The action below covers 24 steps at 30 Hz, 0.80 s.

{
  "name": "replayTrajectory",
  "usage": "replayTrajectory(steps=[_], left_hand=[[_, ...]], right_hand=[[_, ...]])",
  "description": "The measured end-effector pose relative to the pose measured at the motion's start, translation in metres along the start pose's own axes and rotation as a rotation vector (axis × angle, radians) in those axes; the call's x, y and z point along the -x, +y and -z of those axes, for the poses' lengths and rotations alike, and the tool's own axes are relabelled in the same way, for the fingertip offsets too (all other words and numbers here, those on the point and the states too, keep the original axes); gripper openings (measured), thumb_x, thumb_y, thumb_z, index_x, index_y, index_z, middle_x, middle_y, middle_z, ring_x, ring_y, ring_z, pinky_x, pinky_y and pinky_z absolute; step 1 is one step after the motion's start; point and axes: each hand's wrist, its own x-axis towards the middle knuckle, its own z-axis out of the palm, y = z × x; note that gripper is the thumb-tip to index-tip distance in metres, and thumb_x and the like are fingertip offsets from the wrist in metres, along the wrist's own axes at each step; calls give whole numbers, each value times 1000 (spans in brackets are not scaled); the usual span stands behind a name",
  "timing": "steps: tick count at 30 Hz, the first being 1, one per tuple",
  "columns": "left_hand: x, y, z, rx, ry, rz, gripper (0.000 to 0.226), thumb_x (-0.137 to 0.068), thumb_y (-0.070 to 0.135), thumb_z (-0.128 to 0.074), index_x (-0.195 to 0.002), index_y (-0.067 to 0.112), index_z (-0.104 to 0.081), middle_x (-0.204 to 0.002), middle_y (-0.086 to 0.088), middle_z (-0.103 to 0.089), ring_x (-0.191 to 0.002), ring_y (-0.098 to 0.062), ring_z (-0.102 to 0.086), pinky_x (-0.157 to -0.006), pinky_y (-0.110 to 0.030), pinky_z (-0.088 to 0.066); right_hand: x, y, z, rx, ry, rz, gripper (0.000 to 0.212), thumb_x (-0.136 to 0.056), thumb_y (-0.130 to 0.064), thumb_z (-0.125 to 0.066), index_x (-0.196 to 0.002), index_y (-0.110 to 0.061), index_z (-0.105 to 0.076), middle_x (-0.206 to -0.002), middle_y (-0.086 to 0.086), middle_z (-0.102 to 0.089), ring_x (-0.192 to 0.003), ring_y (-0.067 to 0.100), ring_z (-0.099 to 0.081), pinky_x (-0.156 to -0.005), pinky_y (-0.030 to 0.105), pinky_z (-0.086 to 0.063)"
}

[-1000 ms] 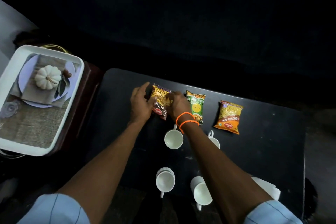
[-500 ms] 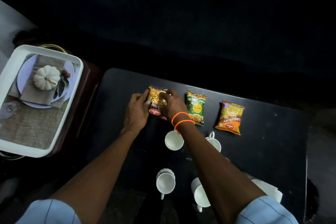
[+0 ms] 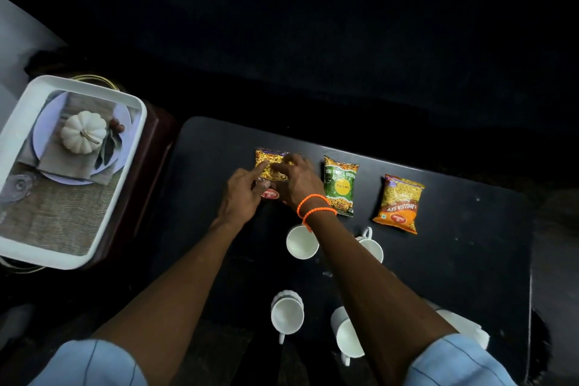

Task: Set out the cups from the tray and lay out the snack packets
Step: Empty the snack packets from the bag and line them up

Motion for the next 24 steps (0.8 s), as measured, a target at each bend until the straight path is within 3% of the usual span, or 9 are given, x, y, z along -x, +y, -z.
replayTrajectory(steps=[4,8,10,15,18,24], left_hand=[[-3,3,0,3,23,0,55,-102,34,-60,-155,25,-46,-108,-12,-54,-98,-23,-55,-90,-43,-55],[-3,7,3,19,82,-25,63,-97,46,-64,-154,26,-47,-134,-15,-49,-121,-28,-52,-99,-45,-54],[-5,12,5,-86,126,-121,66,-94,54,-65,-154,31,-48,-148,-13,-45,-133,-30,-45,-105,-48,-49],[-14,22,2,-204,-80,-254,79,-87,51,-76,-156,38,-40,-171,-1,-24,-157,-28,-19,-122,-55,-32],[-14,18,-3,-176,-105,-200,78,-88,46,-76,-157,39,-40,-173,2,-19,-160,-25,-11,-124,-54,-30],[-11,19,-14,-168,-95,-155,72,-94,47,-69,-158,34,-39,-174,0,-13,-161,-25,-4,-124,-55,-27]], right_hand=[[1,2,11,-25,24,42,47,-92,-35,-69,-137,-26,-61,-145,4,-50,-134,28,-43,-102,46,-50],[11,23,31,-41,324,-13,35,-92,-16,-68,-127,-18,-69,-130,11,-63,-119,31,-54,-96,46,-51],[18,41,41,-6,388,-113,34,-92,-19,-67,-126,-18,-70,-129,11,-62,-118,31,-54,-94,45,-50],[32,77,55,58,160,-227,64,-78,-35,-82,-137,-27,-59,-146,7,-47,-133,33,-40,-101,47,-47],[38,84,51,102,-6,-158,75,-77,-26,-85,-144,-29,-52,-156,6,-37,-142,33,-31,-109,49,-44],[46,92,41,131,57,-191,76,-75,-20,-86,-143,-27,-54,-153,6,-41,-141,33,-32,-108,49,-46]])
